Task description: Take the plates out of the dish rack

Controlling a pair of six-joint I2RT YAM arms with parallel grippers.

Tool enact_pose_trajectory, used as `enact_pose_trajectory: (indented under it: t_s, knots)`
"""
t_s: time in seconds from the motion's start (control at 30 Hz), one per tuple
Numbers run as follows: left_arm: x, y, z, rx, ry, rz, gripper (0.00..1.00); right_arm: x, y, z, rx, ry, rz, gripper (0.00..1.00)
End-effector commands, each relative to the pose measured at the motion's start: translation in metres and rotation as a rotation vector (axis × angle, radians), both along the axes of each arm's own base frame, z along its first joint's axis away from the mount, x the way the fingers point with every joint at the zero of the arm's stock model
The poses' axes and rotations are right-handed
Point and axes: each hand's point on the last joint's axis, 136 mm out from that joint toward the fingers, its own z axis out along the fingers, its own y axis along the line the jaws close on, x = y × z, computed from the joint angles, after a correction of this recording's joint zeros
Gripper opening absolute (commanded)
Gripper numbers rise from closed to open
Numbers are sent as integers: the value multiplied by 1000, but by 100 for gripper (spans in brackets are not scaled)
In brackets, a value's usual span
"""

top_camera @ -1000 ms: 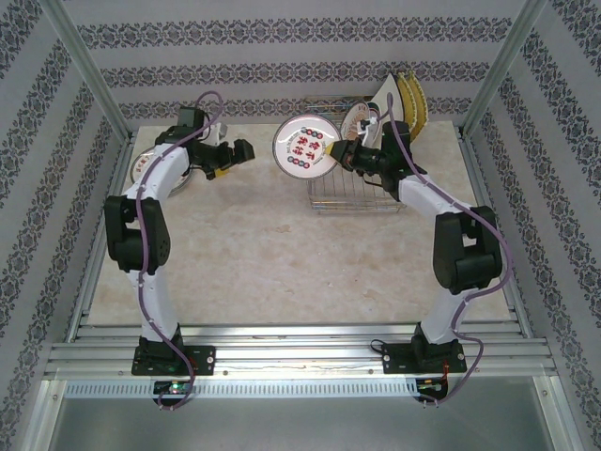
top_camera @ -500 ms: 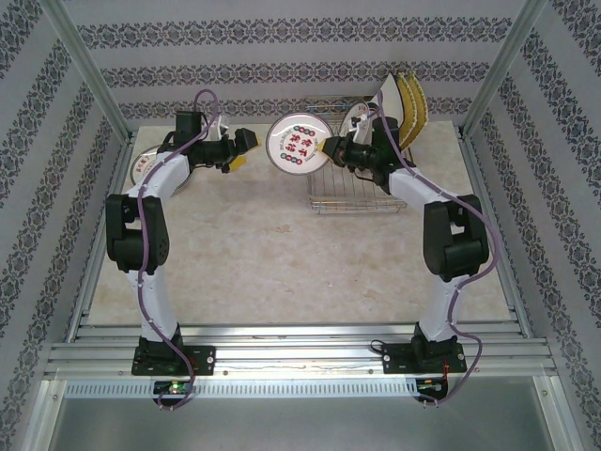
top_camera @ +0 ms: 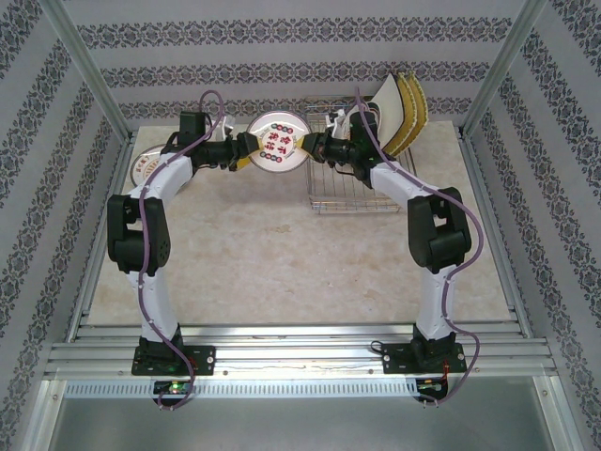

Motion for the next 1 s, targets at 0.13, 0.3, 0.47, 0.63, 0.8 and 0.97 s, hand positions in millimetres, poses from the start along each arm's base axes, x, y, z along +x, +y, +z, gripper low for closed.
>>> enact_pose_trajectory:
  t_s: [0.13,0.3,0.47,0.63,0.8,0.97]
  knots:
    - [-1,-6,27,-27,-74,-22,15,0,8,31,34,-82,30,0]
    - [-1,-6,29,-37,-84,-22,0,-2,12,31,32,-79,37,0]
    - [-3,-5,35,-49,-109,-11,0,-2,12,28,16,-74,30,24]
    - [0,6,34,-57,-114,37,0,-5,2,32,-37,-90,13,82]
    - [3,18,34,-70,-111,79,0,-6,-27,31,-168,-92,-52,98]
    - [5,28,39,-85,-127,106,0,-10,-62,33,-354,-86,-130,98]
